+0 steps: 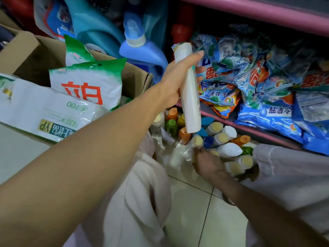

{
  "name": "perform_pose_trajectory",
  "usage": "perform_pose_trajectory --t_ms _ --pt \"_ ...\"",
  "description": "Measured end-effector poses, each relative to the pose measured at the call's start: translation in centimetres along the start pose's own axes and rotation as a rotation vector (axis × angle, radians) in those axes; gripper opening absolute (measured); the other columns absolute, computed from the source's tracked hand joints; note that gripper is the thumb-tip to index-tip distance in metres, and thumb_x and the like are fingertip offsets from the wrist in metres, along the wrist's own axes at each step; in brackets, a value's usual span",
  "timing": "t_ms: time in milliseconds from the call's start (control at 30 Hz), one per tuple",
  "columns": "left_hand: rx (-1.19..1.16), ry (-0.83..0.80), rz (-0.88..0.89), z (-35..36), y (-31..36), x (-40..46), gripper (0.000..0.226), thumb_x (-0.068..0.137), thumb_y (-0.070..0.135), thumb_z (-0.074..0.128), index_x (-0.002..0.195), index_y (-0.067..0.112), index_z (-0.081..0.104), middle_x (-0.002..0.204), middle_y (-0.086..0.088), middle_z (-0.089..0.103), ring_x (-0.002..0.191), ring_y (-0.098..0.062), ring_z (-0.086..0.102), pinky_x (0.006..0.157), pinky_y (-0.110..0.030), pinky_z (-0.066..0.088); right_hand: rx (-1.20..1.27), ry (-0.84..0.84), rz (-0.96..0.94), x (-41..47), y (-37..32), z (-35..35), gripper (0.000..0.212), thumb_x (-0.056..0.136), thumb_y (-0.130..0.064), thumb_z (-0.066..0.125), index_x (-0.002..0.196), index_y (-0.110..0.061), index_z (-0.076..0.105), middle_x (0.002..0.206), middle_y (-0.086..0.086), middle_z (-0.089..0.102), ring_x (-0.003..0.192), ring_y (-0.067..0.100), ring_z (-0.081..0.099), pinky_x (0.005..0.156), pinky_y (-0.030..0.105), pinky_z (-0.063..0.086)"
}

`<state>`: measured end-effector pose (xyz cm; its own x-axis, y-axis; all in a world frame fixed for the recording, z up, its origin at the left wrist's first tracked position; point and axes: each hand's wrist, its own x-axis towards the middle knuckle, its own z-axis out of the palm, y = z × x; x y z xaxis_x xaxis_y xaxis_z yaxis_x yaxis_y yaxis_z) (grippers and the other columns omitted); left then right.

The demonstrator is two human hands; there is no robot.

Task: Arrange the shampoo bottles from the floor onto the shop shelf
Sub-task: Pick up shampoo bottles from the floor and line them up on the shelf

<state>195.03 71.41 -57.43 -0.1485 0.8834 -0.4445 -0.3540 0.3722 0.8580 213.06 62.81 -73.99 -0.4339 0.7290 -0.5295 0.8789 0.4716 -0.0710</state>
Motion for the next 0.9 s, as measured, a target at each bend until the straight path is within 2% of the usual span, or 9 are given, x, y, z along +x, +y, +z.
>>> perform_pose_trajectory --t_ms 133,233,333,400,500,600,667,767,900 --pt "-0.078 -0.008 0.046 -0.1 1.0 -1.2 0.031 0.085 0.045 0.065 0.077 0.015 0.059 0.067 0.001 0.064 0.058 -0.012 0.060 0.060 -0.025 0.053 0.241 0.046 0.083 -2.2 -0.1 -4.7 0.034 0.085 -0.038 0.062 0.110 -0.018 0.049 0.105 0.005 0.061 0.090 0.022 0.059 0.069 0.034 0.051" --pt "-0.160 0.071 0.077 0.0 2.0 -2.8 0.038 0.081 0.050 0.067 0.088 0.014 0.057 0.068 0.000 0.056 0.058 -0.013 0.054 0.063 -0.027 0.051 0.468 0.159 0.151 -4.7 1.2 -9.7 0.035 0.076 -0.042 0.069 0.095 -0.016 0.056 0.089 0.002 0.061 0.082 0.020 0.058 0.063 0.029 0.044" --pt "-0.091 0.200 0.210 0.4 2.7 -4.7 0.056 0.075 0.054 0.071 0.112 0.015 0.059 0.081 0.002 0.056 0.076 -0.016 0.056 0.075 -0.033 0.051 0.940 0.306 0.226 -8.2 3.5 -15.6 0.023 0.073 -0.031 0.078 0.078 -0.015 0.063 0.079 0.003 0.068 0.067 0.021 0.069 0.059 0.032 0.055" --pt "-0.001 0.234 0.338 0.8 3.4 -6.2 0.046 0.073 0.054 0.073 0.102 0.021 0.060 0.085 0.004 0.061 0.084 -0.015 0.060 0.086 -0.035 0.051 1.299 0.409 0.243 -10.6 5.4 -19.3 0.013 0.076 -0.020 0.076 0.077 -0.011 0.066 0.076 0.006 0.070 0.058 0.015 0.070 0.054 0.026 0.058" --pt "0.097 0.222 0.491 1.8 5.3 -8.4 0.037 0.070 0.053 0.074 0.093 0.027 0.057 0.091 0.004 0.064 0.088 -0.012 0.063 0.091 -0.036 0.052 1.614 0.581 0.203 -13.5 7.4 -24.0 0.007 0.082 -0.016 0.069 0.083 -0.010 0.067 0.064 -0.001 0.070 0.057 0.007 0.067 0.053 0.016 0.054" --pt "0.076 0.201 0.619 3.0 7.9 -10.0 0.052 0.069 0.047 0.074 0.111 0.020 0.059 0.104 0.003 0.066 0.097 -0.013 0.062 0.094 -0.034 0.050 1.867 0.714 0.153 -14.9 8.7 -27.2 0.003 0.087 -0.019 0.064 0.086 -0.016 0.064 0.076 0.001 0.069 0.067 0.014 0.067 0.056 0.015 0.054" --pt "0.058 0.200 0.675 3.9 9.6 -10.7 0.061 0.073 0.039 0.076 0.123 0.014 0.053 0.113 0.001 0.064 0.104 -0.012 0.060 0.094 -0.030 0.048 1.960 0.768 0.130 -15.3 9.1 -28.7 0.003 0.089 -0.022 0.061 0.087 -0.019 0.061 0.084 0.002 0.064 0.062 0.014 0.065 0.053 0.012 0.052" --pt "0.101 0.218 0.680 4.7 11.4 -11.2 0.058 0.077 0.032 0.076 0.118 0.015 0.040 0.103 0.005 0.057 0.095 -0.009 0.058 0.081 -0.028 0.047 2.046 0.855 0.106 -15.0 9.4 -30.2 0.004 0.089 -0.020 0.062 0.085 -0.018 0.061 0.084 0.000 0.061 0.053 0.007 0.065 0.051 0.012 0.051" --pt "0.151 0.156 0.684 6.0 12.7 -11.7 0.056 0.079 0.027 0.074 0.118 0.017 0.035 0.103 0.006 0.055 0.091 -0.003 0.054 0.072 -0.023 0.042 2.209 0.803 0.188 -14.0 9.5 -31.4 0.011 0.090 -0.021 0.062 0.094 -0.012 0.059 0.091 0.007 0.061 0.067 0.017 0.063 0.047 0.013 0.051"
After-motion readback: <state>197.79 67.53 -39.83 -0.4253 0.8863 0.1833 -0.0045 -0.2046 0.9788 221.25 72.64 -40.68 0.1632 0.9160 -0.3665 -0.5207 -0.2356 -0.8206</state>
